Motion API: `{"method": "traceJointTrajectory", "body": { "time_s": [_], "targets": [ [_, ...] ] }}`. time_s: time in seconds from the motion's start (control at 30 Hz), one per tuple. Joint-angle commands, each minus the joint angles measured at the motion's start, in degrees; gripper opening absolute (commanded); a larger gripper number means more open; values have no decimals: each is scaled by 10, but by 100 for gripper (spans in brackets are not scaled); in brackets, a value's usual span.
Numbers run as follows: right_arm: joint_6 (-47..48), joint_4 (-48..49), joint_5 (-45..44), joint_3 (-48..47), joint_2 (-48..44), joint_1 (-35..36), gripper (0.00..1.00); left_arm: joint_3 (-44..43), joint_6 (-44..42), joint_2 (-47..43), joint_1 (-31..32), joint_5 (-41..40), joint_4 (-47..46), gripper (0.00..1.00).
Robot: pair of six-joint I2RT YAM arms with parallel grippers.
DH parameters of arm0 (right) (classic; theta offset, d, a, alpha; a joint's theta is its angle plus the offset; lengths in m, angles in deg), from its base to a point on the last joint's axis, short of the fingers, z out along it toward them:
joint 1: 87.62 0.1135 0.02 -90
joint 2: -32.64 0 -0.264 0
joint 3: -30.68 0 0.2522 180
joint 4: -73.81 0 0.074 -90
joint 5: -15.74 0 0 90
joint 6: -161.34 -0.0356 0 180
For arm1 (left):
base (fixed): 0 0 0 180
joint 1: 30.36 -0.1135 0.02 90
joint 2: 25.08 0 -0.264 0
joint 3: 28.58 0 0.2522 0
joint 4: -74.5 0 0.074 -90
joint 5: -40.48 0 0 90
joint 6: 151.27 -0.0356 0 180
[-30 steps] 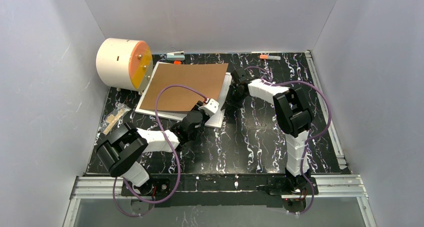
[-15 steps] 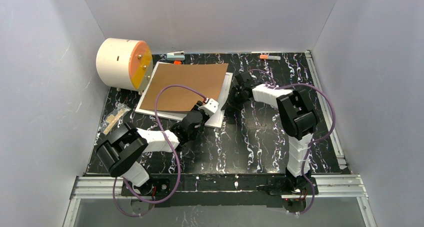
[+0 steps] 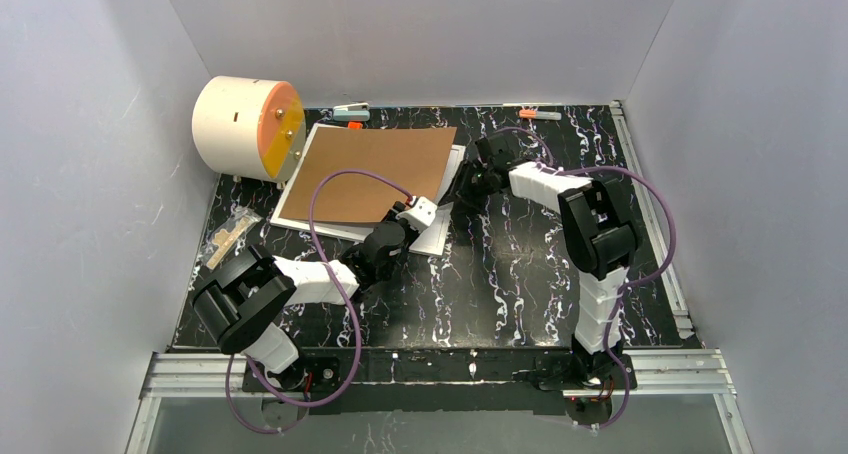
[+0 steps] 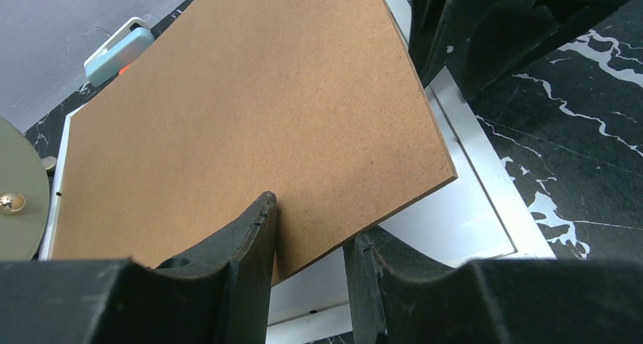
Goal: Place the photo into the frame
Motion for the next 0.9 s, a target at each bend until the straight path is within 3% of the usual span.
{"method": "traceJointTrajectory", "body": {
  "time_s": [0.0,0.3,0.63,0.87],
  "targets": [
    [36,-54,-4,-39,21,11,52,16,73,-3,-19,-41,33,18],
    [65,-155,-131,-167,74,5,60,19,76,-4,-20,-43,33,18],
    [109,-162,-166,-272,149,-19,58,20,75,-5,-20,-48,33,18],
    [127,-169,-165,-290,175,-26,56,22,77,-9,-20,-46,34,18]
  ]
}}
